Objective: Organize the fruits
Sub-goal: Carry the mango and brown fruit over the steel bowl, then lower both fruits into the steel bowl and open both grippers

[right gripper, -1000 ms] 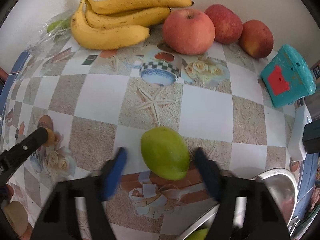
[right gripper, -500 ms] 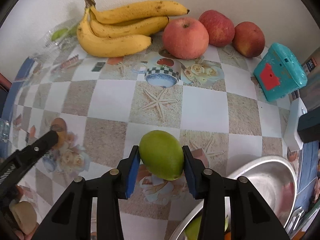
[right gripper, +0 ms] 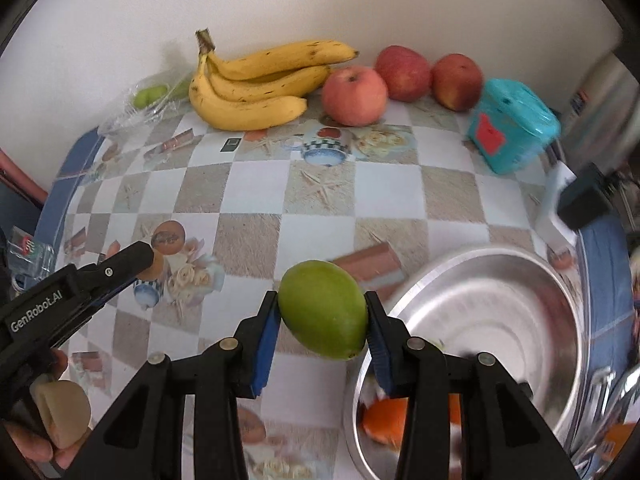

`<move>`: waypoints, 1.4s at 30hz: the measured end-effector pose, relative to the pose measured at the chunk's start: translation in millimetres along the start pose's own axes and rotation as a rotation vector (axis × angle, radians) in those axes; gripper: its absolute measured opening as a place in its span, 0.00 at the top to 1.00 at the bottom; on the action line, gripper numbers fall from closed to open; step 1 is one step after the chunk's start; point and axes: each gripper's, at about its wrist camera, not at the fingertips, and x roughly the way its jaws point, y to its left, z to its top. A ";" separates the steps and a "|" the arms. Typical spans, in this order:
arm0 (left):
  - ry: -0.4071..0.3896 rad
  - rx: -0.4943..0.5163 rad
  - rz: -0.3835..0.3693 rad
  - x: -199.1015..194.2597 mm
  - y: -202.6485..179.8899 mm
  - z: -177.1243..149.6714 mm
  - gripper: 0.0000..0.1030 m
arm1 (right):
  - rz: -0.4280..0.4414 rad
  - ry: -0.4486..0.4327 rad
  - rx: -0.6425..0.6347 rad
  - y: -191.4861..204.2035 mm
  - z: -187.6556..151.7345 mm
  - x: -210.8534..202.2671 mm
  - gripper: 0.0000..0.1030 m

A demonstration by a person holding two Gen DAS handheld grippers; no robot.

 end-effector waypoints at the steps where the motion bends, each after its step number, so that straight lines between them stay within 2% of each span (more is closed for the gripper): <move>1: 0.007 0.015 0.002 -2.1 -4.7 -4.0 0.74 | -0.005 -0.006 0.007 -4.4 -5.8 -6.7 0.58; 12: 0.080 0.096 -0.040 -11.1 -44.0 -45.8 0.74 | -0.049 -0.027 0.080 -63.8 -55.9 -49.9 0.58; 16: 0.120 0.151 -0.065 -7.7 -64.8 -65.5 0.74 | -0.056 -0.012 0.096 -80.0 -80.3 -51.3 0.58; 23: 0.180 0.234 -0.065 3.6 -95.4 -99.2 0.74 | -0.043 0.034 0.140 -103.9 -118.1 -41.7 0.58; 29: 0.225 0.276 -0.038 22.1 -111.3 -120.1 0.74 | -0.027 0.051 0.135 -107.8 -135.3 -35.6 0.58; 33: 0.247 0.268 -0.061 31.3 -116.5 -126.3 0.74 | -0.014 0.059 0.151 -111.8 -142.1 -30.7 0.58; 42: 0.275 0.292 -0.021 48.9 -121.3 -141.0 0.73 | 0.017 0.053 0.171 -110.9 -144.6 -23.0 0.58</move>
